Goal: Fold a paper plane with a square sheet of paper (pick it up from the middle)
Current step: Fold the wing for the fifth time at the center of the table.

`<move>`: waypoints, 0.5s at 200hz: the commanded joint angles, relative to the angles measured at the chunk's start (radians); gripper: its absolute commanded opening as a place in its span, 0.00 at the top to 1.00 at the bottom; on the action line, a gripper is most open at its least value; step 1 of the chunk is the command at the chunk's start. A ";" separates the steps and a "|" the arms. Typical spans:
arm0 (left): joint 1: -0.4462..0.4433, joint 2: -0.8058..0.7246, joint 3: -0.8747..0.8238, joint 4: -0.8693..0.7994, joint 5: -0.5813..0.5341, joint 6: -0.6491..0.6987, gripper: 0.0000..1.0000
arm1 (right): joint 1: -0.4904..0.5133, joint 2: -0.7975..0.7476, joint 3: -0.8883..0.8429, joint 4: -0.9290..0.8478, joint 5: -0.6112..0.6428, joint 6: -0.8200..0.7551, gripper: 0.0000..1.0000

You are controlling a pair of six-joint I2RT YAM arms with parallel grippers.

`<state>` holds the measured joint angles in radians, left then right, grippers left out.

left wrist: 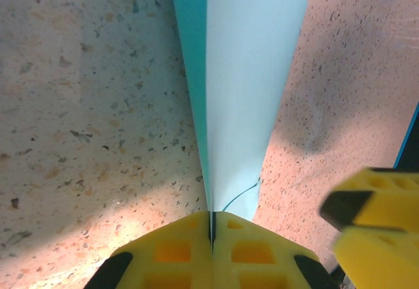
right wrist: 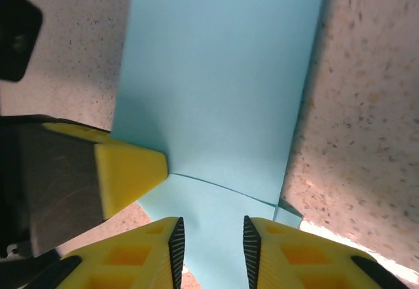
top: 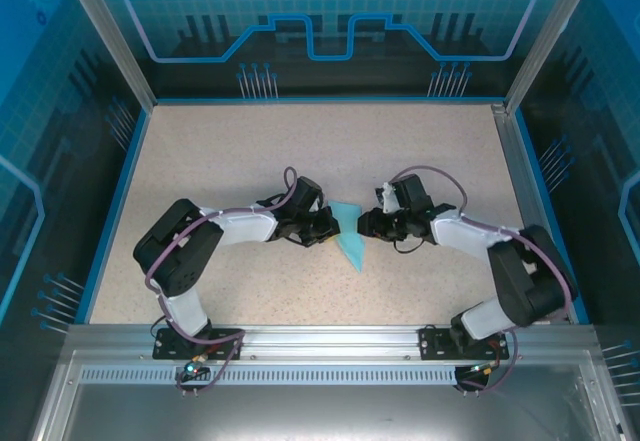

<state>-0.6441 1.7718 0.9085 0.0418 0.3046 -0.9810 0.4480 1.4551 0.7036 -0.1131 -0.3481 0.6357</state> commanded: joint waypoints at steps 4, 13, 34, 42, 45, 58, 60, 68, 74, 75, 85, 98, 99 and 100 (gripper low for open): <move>0.006 -0.028 0.017 -0.008 0.011 0.005 0.96 | 0.137 -0.089 -0.005 -0.121 0.316 -0.119 0.65; 0.005 -0.029 0.017 -0.005 0.012 0.002 0.96 | 0.194 -0.106 -0.025 -0.096 0.382 -0.142 0.67; 0.005 -0.028 0.023 -0.021 0.011 0.005 0.96 | 0.316 -0.126 -0.058 -0.057 0.543 -0.160 0.70; 0.005 -0.028 0.023 -0.023 0.010 0.005 0.96 | 0.361 -0.134 -0.072 -0.042 0.603 -0.169 0.69; 0.004 -0.027 0.023 -0.024 0.011 0.005 0.96 | 0.376 -0.138 -0.078 -0.034 0.614 -0.174 0.68; 0.004 -0.027 0.023 -0.021 0.011 0.001 0.96 | 0.415 -0.135 -0.092 -0.012 0.638 -0.200 0.66; 0.004 -0.026 0.023 -0.021 0.011 0.002 0.96 | 0.420 -0.135 -0.092 -0.013 0.639 -0.203 0.66; 0.005 -0.026 0.024 -0.021 0.013 0.000 0.96 | 0.439 -0.125 -0.083 -0.032 0.639 -0.208 0.63; 0.004 -0.026 0.026 -0.023 0.013 0.000 0.95 | 0.455 -0.119 -0.081 -0.033 0.643 -0.214 0.58; 0.004 -0.027 0.026 -0.023 0.013 -0.001 0.95 | 0.457 -0.119 -0.081 -0.031 0.644 -0.216 0.57; 0.005 -0.026 0.029 -0.032 0.014 0.000 0.95 | 0.493 -0.106 -0.080 -0.018 0.659 -0.229 0.51; 0.004 -0.027 0.027 -0.034 0.016 -0.001 0.95 | 0.518 -0.072 -0.062 -0.031 0.696 -0.226 0.51; 0.005 -0.027 0.027 -0.034 0.015 -0.001 0.95 | 0.520 -0.069 -0.059 -0.033 0.701 -0.225 0.51; 0.005 -0.027 0.027 -0.033 0.016 -0.001 0.95 | 0.522 -0.067 -0.056 -0.034 0.705 -0.225 0.51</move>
<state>-0.6441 1.7718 0.9085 0.0341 0.3046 -0.9817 0.9192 1.3449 0.6220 -0.1452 0.2432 0.4423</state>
